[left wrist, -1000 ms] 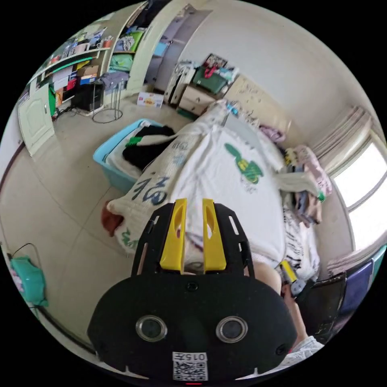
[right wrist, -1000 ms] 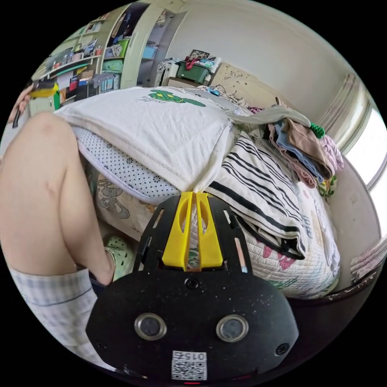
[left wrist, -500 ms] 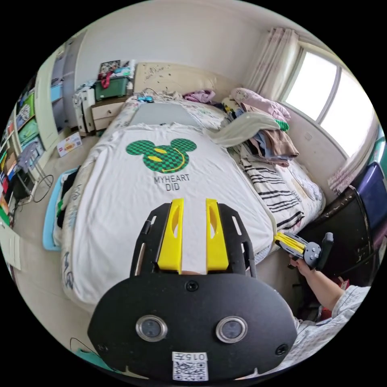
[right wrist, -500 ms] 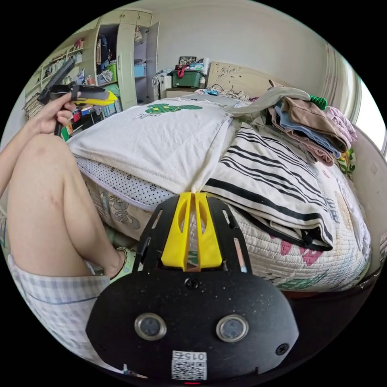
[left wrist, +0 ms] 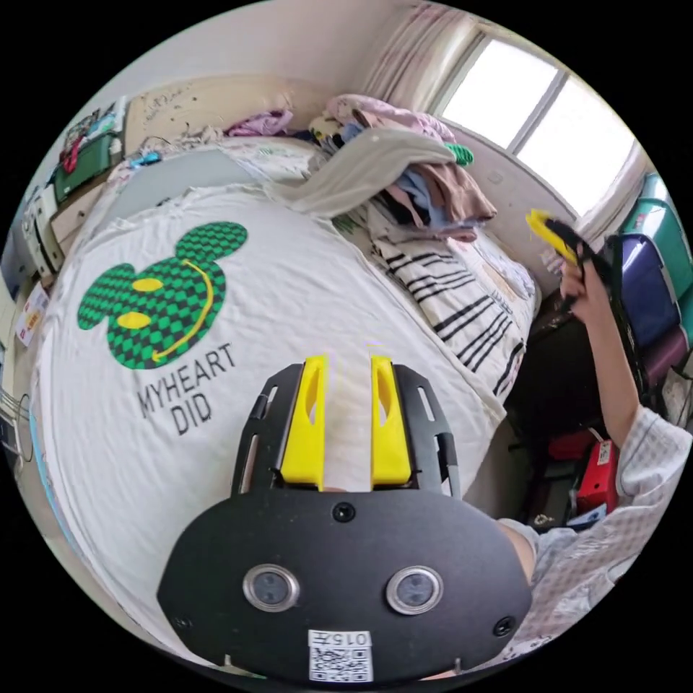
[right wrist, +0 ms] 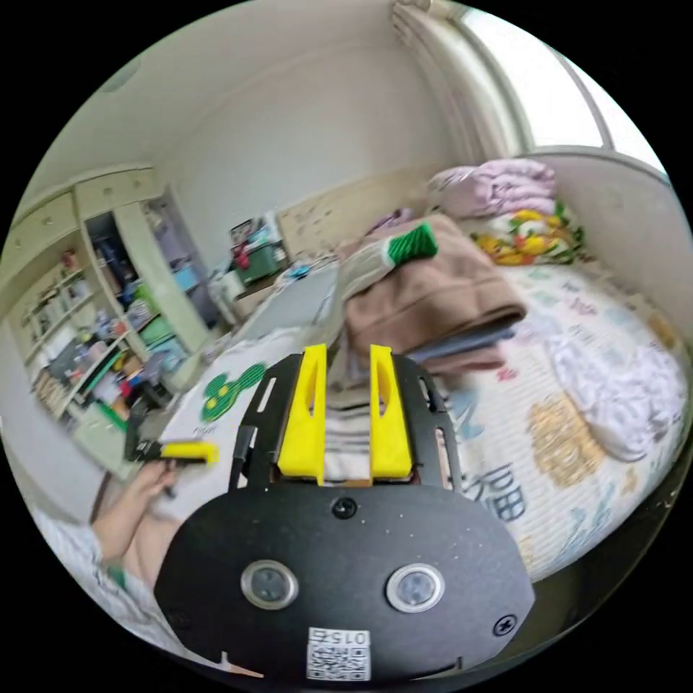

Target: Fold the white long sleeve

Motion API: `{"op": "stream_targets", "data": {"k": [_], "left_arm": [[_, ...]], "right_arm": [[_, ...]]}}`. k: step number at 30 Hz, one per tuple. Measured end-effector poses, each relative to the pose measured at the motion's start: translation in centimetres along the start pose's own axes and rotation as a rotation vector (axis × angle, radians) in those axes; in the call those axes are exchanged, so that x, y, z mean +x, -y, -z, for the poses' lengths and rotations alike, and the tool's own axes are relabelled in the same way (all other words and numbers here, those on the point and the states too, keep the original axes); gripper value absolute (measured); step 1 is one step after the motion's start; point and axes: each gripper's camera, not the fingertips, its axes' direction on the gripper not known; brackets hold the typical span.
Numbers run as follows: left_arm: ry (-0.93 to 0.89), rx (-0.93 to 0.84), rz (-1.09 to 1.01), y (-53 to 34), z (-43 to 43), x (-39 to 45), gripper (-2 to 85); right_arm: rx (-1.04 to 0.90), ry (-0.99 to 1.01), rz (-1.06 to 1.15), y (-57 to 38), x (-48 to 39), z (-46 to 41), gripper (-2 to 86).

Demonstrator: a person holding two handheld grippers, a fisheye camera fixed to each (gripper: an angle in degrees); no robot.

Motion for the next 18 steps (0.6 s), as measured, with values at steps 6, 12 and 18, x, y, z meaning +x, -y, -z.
{"op": "stream_targets", "data": {"k": [6, 12, 18], "left_arm": [[0.054, -0.006, -0.056, 0.9, 0.2, -1.1, 8.2], [-0.157, -0.004, 0.026, 1.8, 1.8, -6.3, 10.8], [-0.287, 0.133, 0.126, 2.1, 5.5, -11.7, 11.9]], "right_arm": [[0.104, -0.192, -0.225, 9.3, 3.4, -9.8, 13.6], [0.105, -0.182, -0.414, 11.6, 6.5, -15.6, 8.1], [0.251, -0.063, -0.252, 10.1, -2.0, -16.1, 0.5]]}}
